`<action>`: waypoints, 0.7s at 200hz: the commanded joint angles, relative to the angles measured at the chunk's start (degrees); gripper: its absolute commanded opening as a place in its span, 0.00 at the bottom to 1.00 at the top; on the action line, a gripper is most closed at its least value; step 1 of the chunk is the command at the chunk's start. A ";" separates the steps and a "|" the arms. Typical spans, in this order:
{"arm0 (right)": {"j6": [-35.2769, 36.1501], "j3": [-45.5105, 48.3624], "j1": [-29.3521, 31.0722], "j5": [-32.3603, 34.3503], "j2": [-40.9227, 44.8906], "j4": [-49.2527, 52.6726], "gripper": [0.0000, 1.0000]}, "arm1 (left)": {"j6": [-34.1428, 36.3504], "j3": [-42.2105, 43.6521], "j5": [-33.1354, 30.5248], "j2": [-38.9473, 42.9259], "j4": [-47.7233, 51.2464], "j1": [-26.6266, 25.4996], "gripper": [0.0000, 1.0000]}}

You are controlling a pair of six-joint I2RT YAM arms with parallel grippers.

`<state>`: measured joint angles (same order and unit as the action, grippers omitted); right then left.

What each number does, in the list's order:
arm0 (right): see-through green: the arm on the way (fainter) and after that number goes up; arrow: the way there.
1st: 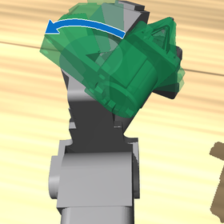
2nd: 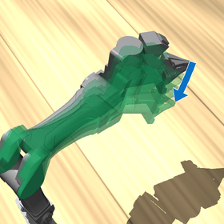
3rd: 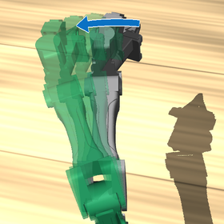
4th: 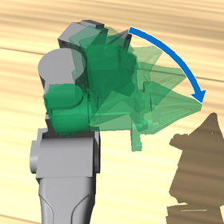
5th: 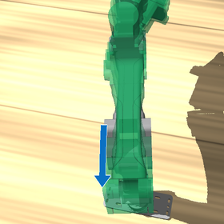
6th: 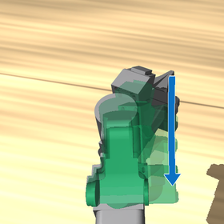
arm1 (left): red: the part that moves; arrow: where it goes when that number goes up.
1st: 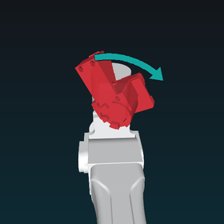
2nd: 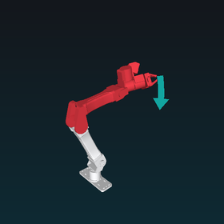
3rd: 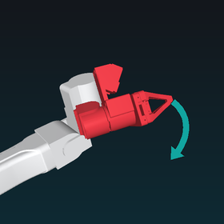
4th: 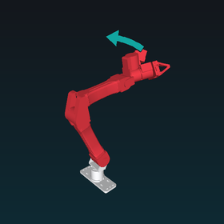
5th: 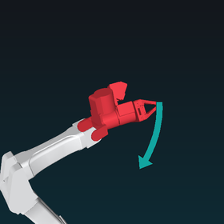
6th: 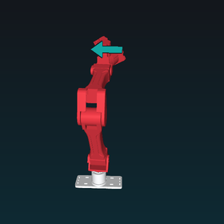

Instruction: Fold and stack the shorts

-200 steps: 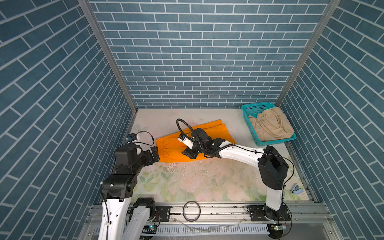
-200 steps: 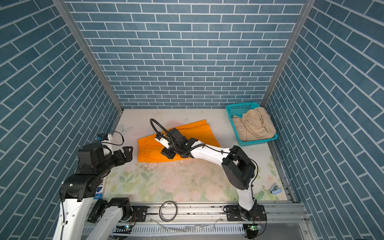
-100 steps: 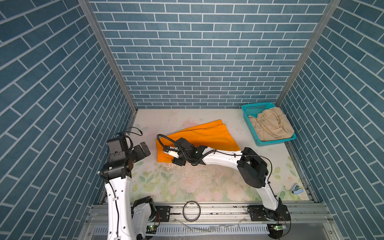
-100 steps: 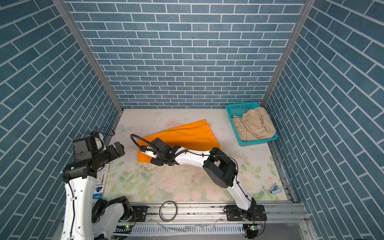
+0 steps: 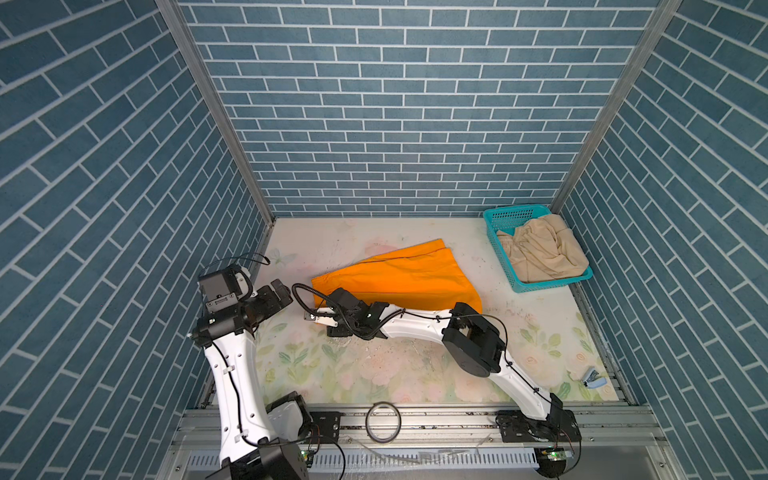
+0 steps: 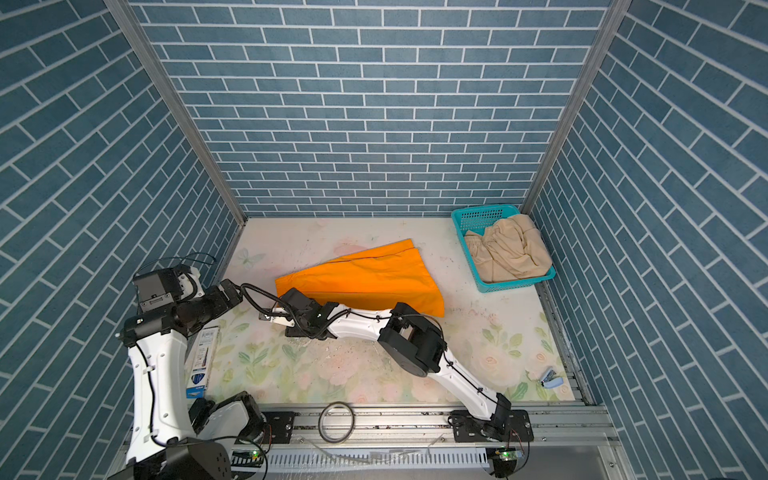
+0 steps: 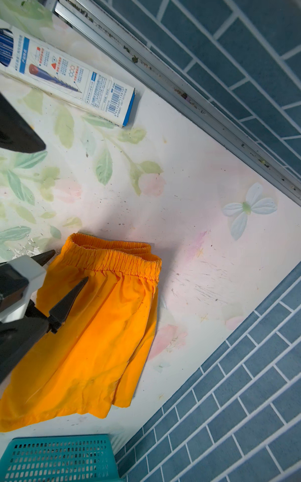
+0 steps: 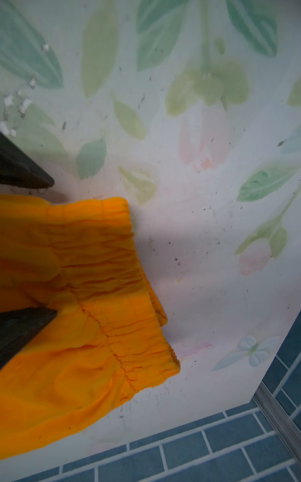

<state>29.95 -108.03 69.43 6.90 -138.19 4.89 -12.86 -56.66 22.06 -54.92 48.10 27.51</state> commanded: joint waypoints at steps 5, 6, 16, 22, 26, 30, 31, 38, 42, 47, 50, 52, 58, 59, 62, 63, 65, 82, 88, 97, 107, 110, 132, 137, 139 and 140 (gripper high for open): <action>4.76 -2.22 -0.26 3.26 -2.83 -1.13 0.73 | -1.01 0.11 1.40 0.51 -0.81 0.41 1.00; 4.85 -2.21 -0.26 3.28 -2.94 -1.16 0.72 | -1.06 0.09 1.45 0.47 -0.81 0.38 1.00; 5.29 -2.58 -0.35 3.18 -3.78 -1.20 0.72 | -1.28 -0.17 1.96 0.25 -0.81 0.42 1.00; 5.42 -2.70 -0.46 2.89 -4.21 -1.13 0.70 | -1.50 -0.35 2.18 -0.06 -0.76 0.37 1.00; 5.42 -2.76 -0.51 2.65 -4.27 -1.03 0.69 | -1.70 -0.46 2.19 -0.28 -0.73 0.36 1.00; 5.29 -2.84 -0.65 2.34 -4.28 -0.87 0.67 | -1.95 -0.54 2.39 -0.49 -0.72 0.41 1.00; 5.25 -2.87 -0.67 2.25 -4.28 -0.86 0.67 | -1.97 -0.55 2.42 -0.56 -0.72 0.38 1.00; 4.69 -3.20 -1.02 1.41 -4.31 0.02 0.64 | -2.38 -0.58 2.98 -1.03 -0.93 0.35 1.00; 4.16 -3.52 -1.17 0.89 -4.28 0.59 0.60 | -2.66 -0.51 3.48 -1.23 -1.13 0.35 1.00; 3.47 -3.74 -1.39 0.25 -4.28 1.21 0.54 | -2.95 -0.36 4.02 -1.60 -1.44 0.40 1.00; 2.99 -3.84 -1.64 -0.42 -4.21 1.48 0.49 | -3.10 -0.25 4.37 -1.78 -1.63 0.41 1.00; 2.65 -3.81 -1.66 -0.77 -4.20 1.58 0.46 | -3.19 -0.21 4.56 -1.84 -1.74 0.41 1.00; 1.95 -3.65 -2.01 -1.62 -4.11 1.78 0.38 | -3.48 0.01 5.17 -2.12 -1.94 0.42 1.00; 1.82 -3.62 -2.06 -1.75 -3.98 1.74 0.37 | -3.53 0.04 5.22 -2.17 -1.95 0.39 1.00; 1.50 -3.41 -2.21 -2.29 -3.86 1.79 0.33 | -3.69 0.14 5.41 -2.31 -2.03 0.40 1.00; 1.46 -3.28 -2.24 -2.48 -3.76 1.79 0.32 | -3.72 0.19 5.47 -2.30 -2.04 0.42 1.00; 1.12 -3.08 -2.34 -2.76 -3.58 1.68 0.29 | -3.85 0.23 5.58 -2.41 -2.04 0.37 1.00; -2.39 -0.93 -3.23 -6.29 -1.97 0.03 0.08 | -4.59 0.99 6.41 -2.31 -2.35 0.35 1.00; -3.79 0.10 -3.60 -7.86 -1.19 -0.80 0.01 | -4.93 1.39 6.41 -2.25 -2.52 0.39 1.00; -5.76 2.07 -4.14 -9.91 0.23 -2.79 0.00 | -5.78 2.19 6.24 -1.94 -3.01 0.36 1.00; -7.71 5.22 -4.62 -11.57 2.05 -5.91 0.00 | -7.16 3.83 6.90 -1.86 -4.50 0.35 1.00; -8.25 6.18 -4.91 -12.42 2.64 -6.89 0.00 | -7.65 4.44 7.22 -1.86 -5.10 0.37 1.00; -12.16 13.34 -6.29 -16.93 6.96 -14.58 0.00 | -12.00 8.59 10.39 -3.00 -9.19 0.27 1.00; -13.00 14.85 -6.57 -17.61 7.76 -16.16 0.00 | -12.80 9.26 11.10 -3.31 -10.02 0.27 1.00; -13.28 15.43 -6.63 -17.84 8.09 -16.82 0.00 | -13.15 9.59 11.43 -3.52 -10.52 0.22 1.00; -13.44 15.72 -6.69 -17.95 8.28 -17.18 0.00 | -13.37 9.79 11.56 -3.53 -10.76 0.20 1.00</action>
<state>23.03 -97.73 64.20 -4.80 -135.26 -4.16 -20.91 -50.39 29.52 -57.23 42.06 27.53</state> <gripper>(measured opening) 0.083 0.997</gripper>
